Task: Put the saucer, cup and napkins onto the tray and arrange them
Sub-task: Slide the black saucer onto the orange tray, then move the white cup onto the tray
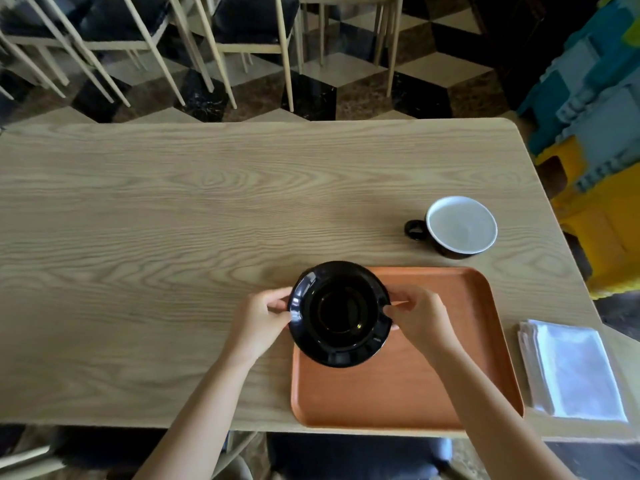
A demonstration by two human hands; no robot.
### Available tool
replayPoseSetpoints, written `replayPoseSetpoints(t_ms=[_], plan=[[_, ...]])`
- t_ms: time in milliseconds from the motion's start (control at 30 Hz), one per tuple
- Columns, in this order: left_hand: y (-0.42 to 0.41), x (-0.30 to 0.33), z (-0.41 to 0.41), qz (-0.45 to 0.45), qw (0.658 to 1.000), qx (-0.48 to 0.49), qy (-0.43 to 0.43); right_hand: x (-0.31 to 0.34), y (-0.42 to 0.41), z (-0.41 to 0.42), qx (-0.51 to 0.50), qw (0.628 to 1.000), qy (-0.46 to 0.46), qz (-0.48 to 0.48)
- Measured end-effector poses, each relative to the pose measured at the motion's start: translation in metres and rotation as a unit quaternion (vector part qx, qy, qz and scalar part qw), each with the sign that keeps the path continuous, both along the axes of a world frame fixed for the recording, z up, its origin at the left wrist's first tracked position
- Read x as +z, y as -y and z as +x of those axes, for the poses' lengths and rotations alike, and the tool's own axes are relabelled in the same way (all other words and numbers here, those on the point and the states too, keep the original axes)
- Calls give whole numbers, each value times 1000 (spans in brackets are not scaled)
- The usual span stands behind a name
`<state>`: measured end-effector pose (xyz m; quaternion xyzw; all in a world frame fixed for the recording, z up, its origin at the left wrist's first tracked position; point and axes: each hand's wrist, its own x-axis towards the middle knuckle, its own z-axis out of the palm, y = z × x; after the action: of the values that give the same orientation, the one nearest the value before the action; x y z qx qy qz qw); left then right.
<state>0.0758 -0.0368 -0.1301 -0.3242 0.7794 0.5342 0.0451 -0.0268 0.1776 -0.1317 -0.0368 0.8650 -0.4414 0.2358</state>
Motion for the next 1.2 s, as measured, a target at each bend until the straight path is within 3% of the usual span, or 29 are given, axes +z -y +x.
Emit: replayPoseSetpoints(t_ms=[167,567,833,1000,1133,1200], plan=[[-5,1,-4,-85,996,-6,1,-6,-2,3,-28,1000,11,-1],[-12,-4,-4,-79,995,38,-49,-8,-2,0,-22,1000,-6,-7],[-8,-4,-3,-114,993,-9,-40,-8,1,0,-6,1000,-20,6],[-11,3,-3,-226,971,-73,-10,2,-6,1,33,998,-42,33],[-30,23,-10,-341,933,-114,-36,22,-16,4,104,984,-118,77],[-49,36,-22,-350,921,-147,-90,35,-25,0,128,955,-234,126]])
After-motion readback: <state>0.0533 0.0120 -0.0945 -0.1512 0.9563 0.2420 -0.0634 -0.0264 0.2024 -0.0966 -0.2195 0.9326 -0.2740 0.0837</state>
